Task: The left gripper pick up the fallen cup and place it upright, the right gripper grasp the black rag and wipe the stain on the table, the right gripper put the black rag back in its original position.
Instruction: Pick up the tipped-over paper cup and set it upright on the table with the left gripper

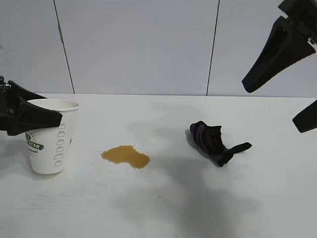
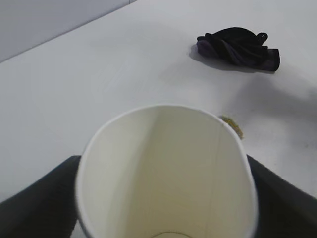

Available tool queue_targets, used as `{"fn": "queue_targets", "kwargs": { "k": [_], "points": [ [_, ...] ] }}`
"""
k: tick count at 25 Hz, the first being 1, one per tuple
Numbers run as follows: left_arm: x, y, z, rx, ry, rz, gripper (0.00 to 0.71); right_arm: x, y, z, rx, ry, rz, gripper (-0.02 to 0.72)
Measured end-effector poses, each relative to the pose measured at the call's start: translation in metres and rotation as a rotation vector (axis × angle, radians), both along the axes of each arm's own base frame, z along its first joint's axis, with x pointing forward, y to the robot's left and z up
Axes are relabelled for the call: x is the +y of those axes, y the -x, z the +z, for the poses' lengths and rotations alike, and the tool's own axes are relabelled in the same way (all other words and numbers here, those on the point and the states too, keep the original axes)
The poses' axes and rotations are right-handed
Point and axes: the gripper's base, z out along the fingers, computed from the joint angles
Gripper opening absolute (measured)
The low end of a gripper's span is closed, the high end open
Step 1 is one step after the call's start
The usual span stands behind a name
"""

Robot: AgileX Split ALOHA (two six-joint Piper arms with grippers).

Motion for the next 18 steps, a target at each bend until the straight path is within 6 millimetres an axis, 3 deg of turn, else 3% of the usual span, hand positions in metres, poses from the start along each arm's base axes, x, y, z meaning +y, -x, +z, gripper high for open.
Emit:
{"fn": "queue_targets", "kwargs": {
  "k": [12, 18],
  "points": [
    [-0.0004, 0.0002, 0.0000, -0.070, -0.037, -0.043, 0.574, -0.0002, -0.0005, 0.0000, -0.005, 0.001, -0.004, 0.622],
    [-0.0008, 0.0004, 0.0006, -0.067, -0.027, -0.044, 0.670, -0.0006, -0.0018, 0.0002, -0.016, 0.004, -0.013, 0.622]
  ]
}}
